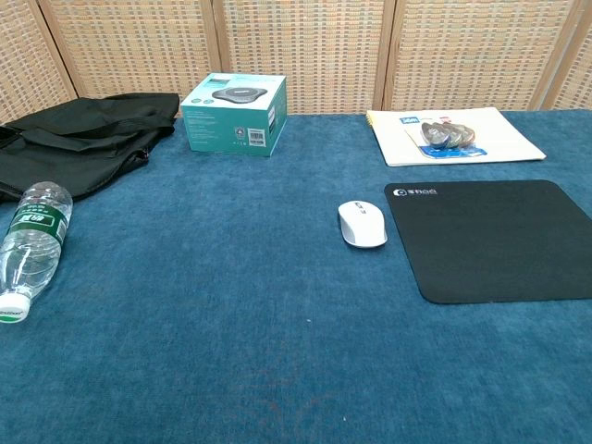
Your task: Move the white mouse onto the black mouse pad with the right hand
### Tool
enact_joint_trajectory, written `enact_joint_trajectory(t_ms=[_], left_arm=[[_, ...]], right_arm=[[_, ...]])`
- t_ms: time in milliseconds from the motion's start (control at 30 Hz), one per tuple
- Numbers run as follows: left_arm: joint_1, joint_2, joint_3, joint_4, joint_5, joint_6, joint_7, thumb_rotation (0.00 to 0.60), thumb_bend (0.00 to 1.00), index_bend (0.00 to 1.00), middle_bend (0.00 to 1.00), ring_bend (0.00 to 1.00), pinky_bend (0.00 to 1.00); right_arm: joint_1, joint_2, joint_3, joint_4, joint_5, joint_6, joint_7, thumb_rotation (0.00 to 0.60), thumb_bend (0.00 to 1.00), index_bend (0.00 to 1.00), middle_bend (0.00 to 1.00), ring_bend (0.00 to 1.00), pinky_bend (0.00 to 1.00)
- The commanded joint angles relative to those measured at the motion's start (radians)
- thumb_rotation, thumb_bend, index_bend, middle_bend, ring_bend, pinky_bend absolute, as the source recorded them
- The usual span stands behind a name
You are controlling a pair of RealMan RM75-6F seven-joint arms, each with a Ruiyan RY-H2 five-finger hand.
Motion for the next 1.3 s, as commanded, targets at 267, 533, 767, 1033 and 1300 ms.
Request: enact_joint_trajectory(t_ms=[267, 533, 767, 1033, 1300], left_arm=[[0.008, -0.002, -0.007, 0.003, 0.012, 0.002, 0.0, 0.6, 0.0, 0.0, 0.0, 0.0, 0.0], [-0.014, -0.019, -0.025, 0.013, -0.032, -0.046, 0.037, 0.6, 0.0, 0.0, 0.0, 0.0, 0.0], [-0.035, -0.033, -0.047, 0.015, -0.095, -0.087, 0.074, 0.6, 0.0, 0.0, 0.0, 0.0, 0.0], [-0.052, -0.04, -0.059, 0.032, -0.14, -0.132, 0.079, 0.6, 0.0, 0.0, 0.0, 0.0, 0.0], [-0.062, -0.039, -0.067, 0.046, -0.16, -0.16, 0.055, 0.6, 0.0, 0.0, 0.0, 0.0, 0.0]], right_arm=[[0.068, -0.04, 0.011, 0.069, -0.046, -0.066, 0.014, 0.6, 0.0, 0.0, 0.0, 0.0, 0.0], [0.293, -0.136, 0.061, 0.248, -0.088, -0.3, -0.026, 0.6, 0.0, 0.0, 0.0, 0.0, 0.0], [0.479, -0.277, 0.055, 0.472, -0.162, -0.447, 0.044, 0.6, 0.0, 0.0, 0.0, 0.0, 0.0], [0.602, -0.416, 0.031, 0.692, -0.183, -0.532, 0.108, 0.6, 0.0, 0.0, 0.0, 0.0, 0.0], [0.678, -0.515, 0.027, 0.781, -0.164, -0.59, 0.061, 0.6, 0.0, 0.01, 0.0, 0.0, 0.0]])
